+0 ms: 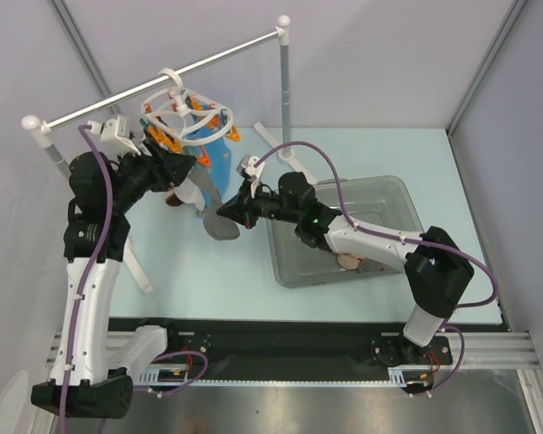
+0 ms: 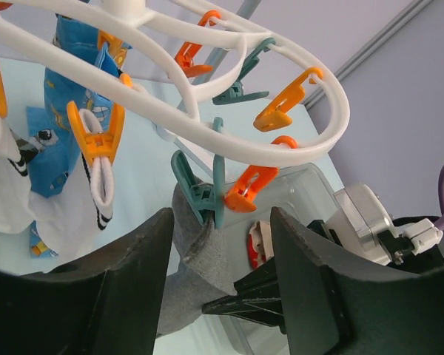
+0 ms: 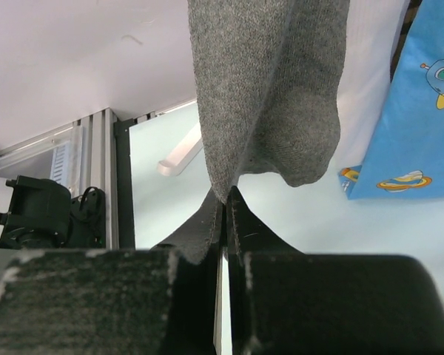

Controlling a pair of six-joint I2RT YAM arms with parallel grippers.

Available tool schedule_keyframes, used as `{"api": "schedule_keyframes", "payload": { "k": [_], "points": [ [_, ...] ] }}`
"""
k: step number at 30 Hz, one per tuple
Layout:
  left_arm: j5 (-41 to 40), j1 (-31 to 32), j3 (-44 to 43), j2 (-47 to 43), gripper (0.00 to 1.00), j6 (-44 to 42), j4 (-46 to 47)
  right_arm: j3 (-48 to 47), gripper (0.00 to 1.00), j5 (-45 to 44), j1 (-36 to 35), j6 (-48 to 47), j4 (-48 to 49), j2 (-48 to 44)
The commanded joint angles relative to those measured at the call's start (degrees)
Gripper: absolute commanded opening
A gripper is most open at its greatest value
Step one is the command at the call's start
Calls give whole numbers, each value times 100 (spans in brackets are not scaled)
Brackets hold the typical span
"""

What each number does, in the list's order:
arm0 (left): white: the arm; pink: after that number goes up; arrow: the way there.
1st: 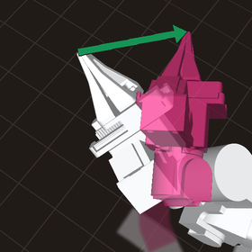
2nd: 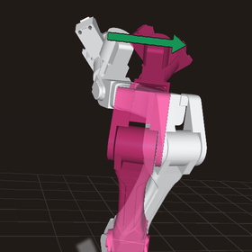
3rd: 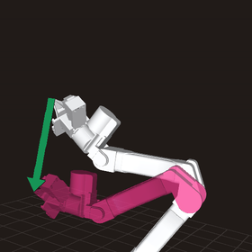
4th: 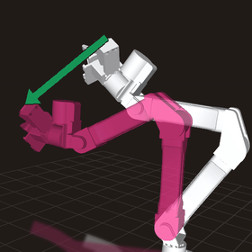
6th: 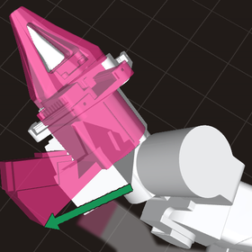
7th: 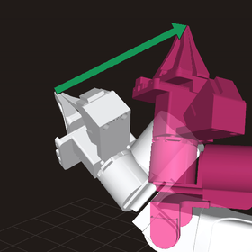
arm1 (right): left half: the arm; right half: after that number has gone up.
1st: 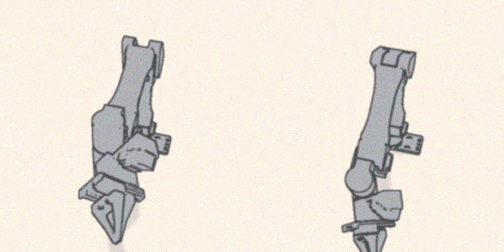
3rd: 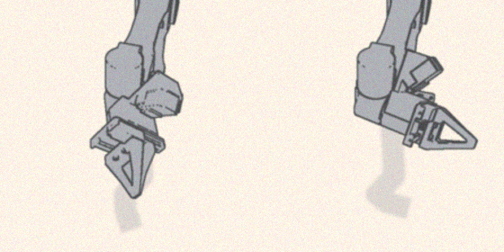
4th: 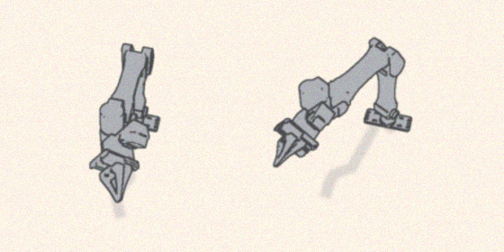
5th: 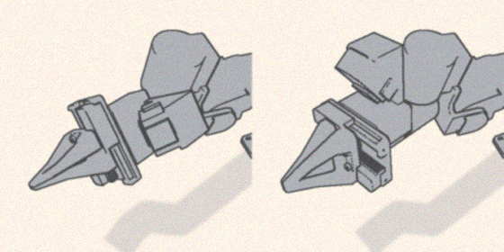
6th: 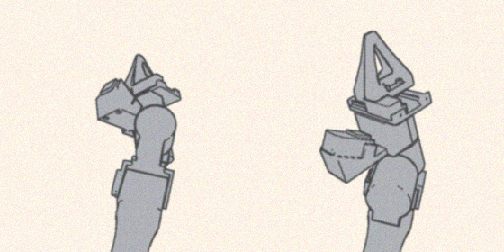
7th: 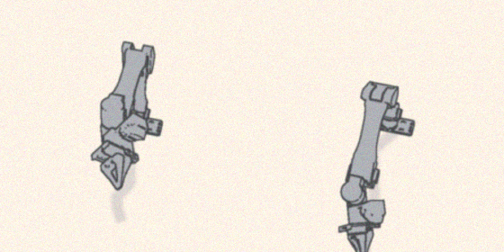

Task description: Remove the socks clipped to the hanger

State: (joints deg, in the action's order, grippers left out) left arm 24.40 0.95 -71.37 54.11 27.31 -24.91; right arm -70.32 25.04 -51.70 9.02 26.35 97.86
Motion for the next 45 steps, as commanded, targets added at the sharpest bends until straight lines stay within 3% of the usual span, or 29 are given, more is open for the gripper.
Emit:
{"api": "schedule_keyframes", "payload": {
  "k": [1, 9, 19, 45],
  "points": [
    [275, -243, -193, 65, 61, -156, 416, -113, 0, 186, -33, 48, -51, -242],
    [432, -455, 114, 126, 54, -103, 732, -148, 0, 186, -33, 21, -60, -286],
    [882, -508, 492, 170, 55, 327, 1532, -139, 0, 186, -59, 21, -42, -312],
    [935, -508, 853, 399, 55, 995, 2244, -201, 0, 186, -77, -23, -95, -382]
  ]
}}
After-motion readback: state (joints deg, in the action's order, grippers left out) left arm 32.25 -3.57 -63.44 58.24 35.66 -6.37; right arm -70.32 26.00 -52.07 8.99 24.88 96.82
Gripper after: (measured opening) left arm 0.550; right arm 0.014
